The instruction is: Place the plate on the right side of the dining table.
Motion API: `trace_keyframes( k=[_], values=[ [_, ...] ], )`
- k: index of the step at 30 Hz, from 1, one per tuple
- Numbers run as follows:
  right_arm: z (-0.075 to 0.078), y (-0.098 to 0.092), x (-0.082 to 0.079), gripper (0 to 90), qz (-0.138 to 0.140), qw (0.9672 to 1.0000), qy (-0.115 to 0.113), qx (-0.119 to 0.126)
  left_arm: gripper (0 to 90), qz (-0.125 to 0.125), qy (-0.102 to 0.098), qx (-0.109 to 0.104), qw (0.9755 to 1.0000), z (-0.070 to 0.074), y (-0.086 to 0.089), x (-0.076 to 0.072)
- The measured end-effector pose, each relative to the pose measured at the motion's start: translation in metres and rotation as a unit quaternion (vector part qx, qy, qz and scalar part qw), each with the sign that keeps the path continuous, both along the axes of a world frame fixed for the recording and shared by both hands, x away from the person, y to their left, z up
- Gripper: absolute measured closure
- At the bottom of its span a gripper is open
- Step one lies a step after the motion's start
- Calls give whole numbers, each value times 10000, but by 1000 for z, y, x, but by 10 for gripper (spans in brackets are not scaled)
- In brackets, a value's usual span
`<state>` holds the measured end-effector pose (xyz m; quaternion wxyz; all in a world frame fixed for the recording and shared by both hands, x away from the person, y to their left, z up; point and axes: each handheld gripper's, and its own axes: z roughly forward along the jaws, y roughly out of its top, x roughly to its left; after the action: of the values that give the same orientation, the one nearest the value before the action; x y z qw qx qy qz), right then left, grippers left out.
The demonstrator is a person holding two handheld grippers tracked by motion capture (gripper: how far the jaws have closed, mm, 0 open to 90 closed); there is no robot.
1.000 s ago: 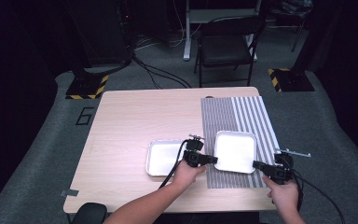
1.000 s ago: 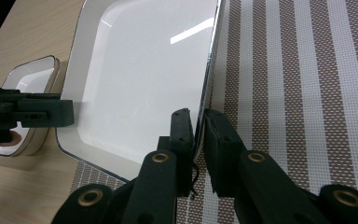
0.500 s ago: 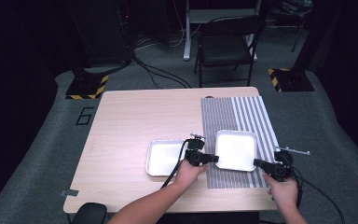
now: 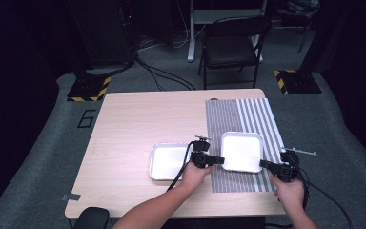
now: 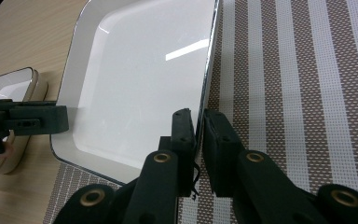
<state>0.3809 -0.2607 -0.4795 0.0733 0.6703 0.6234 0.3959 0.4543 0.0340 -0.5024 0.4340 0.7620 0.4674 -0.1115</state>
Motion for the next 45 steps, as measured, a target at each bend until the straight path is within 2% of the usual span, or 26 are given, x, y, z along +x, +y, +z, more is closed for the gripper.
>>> trace_keyframes(
  k=[16,17,32,35,45],
  values=[
    [-4,-4,8,830,6,10000,25,2,751,53,35,3,10000,-4,-3,7],
    [-5,-3,8,830,12,10000,21,5,751,77,43,-44,10000,-4,-3,7],
    [-8,-9,17,829,32,10000,27,-79,751,119,74,32,9999,-8,-10,13],
    [-10,-11,19,829,12,9999,85,-110,750,160,156,-20,9997,-10,-12,14],
    [-14,-17,26,834,-27,9997,163,-187,751,169,137,12,9998,-12,-19,18]
  ],
)
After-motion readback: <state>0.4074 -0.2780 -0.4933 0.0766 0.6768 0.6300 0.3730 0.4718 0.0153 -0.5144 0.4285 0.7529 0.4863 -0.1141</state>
